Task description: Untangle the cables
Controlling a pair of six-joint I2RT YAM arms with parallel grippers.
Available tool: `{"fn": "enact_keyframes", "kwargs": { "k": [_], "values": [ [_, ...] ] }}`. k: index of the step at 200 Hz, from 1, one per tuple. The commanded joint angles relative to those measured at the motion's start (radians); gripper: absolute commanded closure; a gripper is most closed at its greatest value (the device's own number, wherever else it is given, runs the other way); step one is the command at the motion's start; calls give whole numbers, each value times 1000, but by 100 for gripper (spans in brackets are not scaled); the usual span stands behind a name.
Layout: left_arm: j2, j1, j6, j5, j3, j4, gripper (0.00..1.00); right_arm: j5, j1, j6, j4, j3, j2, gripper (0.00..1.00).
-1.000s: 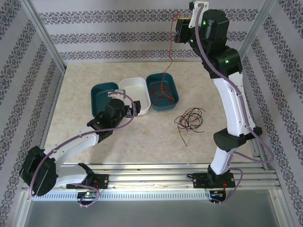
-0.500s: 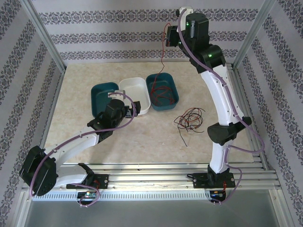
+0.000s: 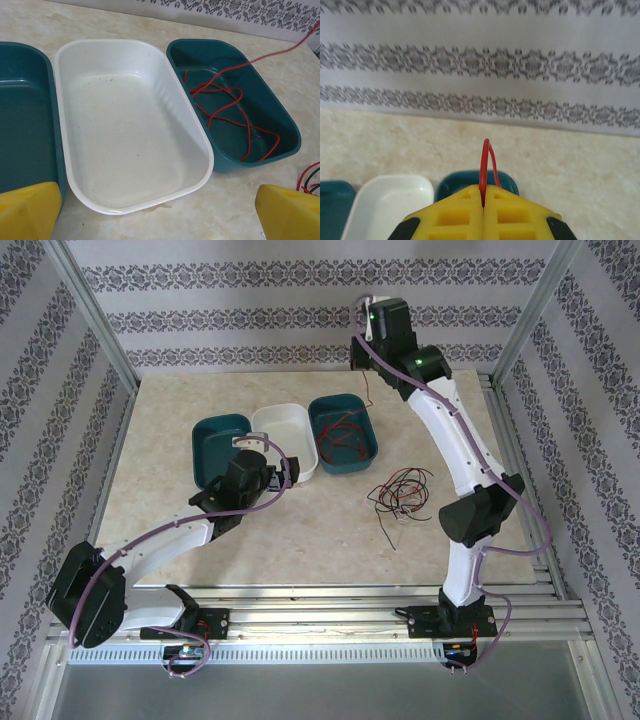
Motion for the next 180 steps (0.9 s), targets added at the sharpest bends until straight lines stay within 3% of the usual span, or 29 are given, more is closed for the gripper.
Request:
{"fn": "enact_keyframes", "kwargs": {
  "k": [1,86,145,180],
  "values": [
    [16,15,-22,16,9,30,1,-19,5,29,-28,-89,-64,100],
    [55,15,-44,45,22,53,1,-186,51,143,8,-379,-235,100],
    [45,15,-48,41,22,40,1,-166,93,162,1,-467,-266,100],
    [22,15,-50,21,8,45,1,-228,93,189,17,-490,-246,100]
  ]
}}
